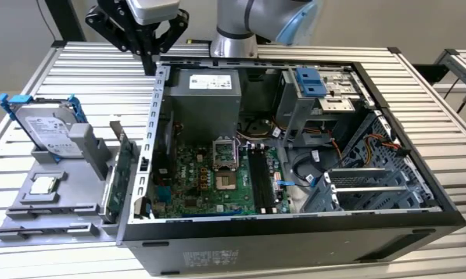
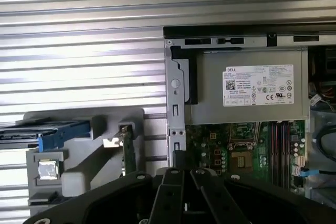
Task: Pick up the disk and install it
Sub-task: 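Reach for the disk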
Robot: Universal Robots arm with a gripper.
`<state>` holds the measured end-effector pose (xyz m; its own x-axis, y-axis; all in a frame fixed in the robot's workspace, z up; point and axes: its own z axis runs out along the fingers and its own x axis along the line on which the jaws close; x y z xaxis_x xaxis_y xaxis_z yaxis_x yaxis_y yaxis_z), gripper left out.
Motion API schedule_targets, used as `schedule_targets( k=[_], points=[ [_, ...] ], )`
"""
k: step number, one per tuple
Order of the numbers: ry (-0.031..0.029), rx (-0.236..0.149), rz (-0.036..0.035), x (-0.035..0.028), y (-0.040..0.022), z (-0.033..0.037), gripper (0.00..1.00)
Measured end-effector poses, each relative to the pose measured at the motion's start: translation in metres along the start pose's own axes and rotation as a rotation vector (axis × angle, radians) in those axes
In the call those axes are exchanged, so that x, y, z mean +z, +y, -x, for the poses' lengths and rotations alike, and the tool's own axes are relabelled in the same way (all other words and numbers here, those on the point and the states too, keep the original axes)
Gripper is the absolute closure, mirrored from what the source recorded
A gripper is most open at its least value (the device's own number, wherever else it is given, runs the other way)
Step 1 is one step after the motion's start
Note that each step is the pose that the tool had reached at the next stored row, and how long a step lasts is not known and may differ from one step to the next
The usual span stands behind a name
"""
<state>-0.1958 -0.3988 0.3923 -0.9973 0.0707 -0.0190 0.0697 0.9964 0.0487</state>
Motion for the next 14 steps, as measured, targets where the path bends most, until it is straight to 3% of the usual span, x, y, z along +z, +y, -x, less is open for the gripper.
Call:
schedule_targets(
  k=[14],
  points=[
    [0.0015,0.0,-0.0001,0.0011,-0.0029,-0.0613,1.0]
  ],
)
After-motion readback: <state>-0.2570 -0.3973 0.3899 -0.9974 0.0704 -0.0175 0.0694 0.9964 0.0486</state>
